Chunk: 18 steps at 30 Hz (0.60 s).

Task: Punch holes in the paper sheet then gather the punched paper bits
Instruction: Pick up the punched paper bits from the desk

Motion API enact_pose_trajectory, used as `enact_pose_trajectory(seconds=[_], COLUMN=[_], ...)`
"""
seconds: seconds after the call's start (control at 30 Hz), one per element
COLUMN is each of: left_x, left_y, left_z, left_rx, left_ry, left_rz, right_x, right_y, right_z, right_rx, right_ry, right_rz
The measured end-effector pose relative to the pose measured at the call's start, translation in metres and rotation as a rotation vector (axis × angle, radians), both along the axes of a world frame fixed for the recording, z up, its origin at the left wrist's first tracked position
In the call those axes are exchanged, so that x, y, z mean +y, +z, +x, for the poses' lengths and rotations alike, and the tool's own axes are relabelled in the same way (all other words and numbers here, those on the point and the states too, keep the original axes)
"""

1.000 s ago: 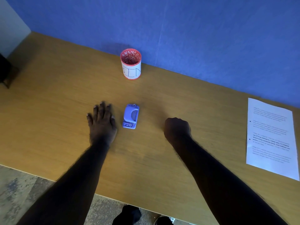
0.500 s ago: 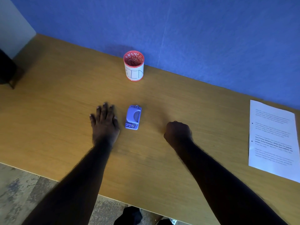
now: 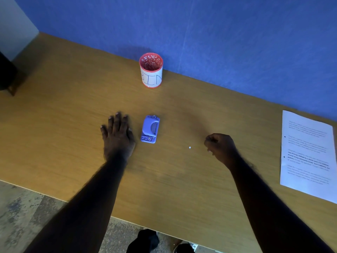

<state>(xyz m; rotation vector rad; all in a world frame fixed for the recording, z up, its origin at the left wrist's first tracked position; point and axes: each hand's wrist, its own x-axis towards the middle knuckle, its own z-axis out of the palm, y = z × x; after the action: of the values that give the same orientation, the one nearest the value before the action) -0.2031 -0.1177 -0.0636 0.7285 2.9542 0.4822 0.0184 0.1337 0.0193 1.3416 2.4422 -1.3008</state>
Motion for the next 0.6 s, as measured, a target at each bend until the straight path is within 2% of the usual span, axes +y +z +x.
enact_pose_trajectory(seconds=[0.2, 0.33, 0.43, 0.6], left_x=[0.0, 0.002, 0.002, 0.001], left_y=[0.002, 0.001, 0.001, 0.001], left_z=[0.0, -0.001, -0.002, 0.0], left_rx=[0.006, 0.008, 0.022, 0.019], left_ry=[-0.002, -0.005, 0.0, 0.005], left_rz=[0.006, 0.006, 0.008, 0.015], right_x=[-0.017, -0.032, -0.038, -0.041], right_y=[-0.01, -0.019, -0.023, -0.025], right_z=[-0.012, -0.007, -0.005, -0.001], right_rx=[-0.084, -0.054, -0.008, -0.011], right_ry=[0.189, 0.193, 0.304, 0.383], right_rz=[0.111, 0.268, 0.408, 0.497])
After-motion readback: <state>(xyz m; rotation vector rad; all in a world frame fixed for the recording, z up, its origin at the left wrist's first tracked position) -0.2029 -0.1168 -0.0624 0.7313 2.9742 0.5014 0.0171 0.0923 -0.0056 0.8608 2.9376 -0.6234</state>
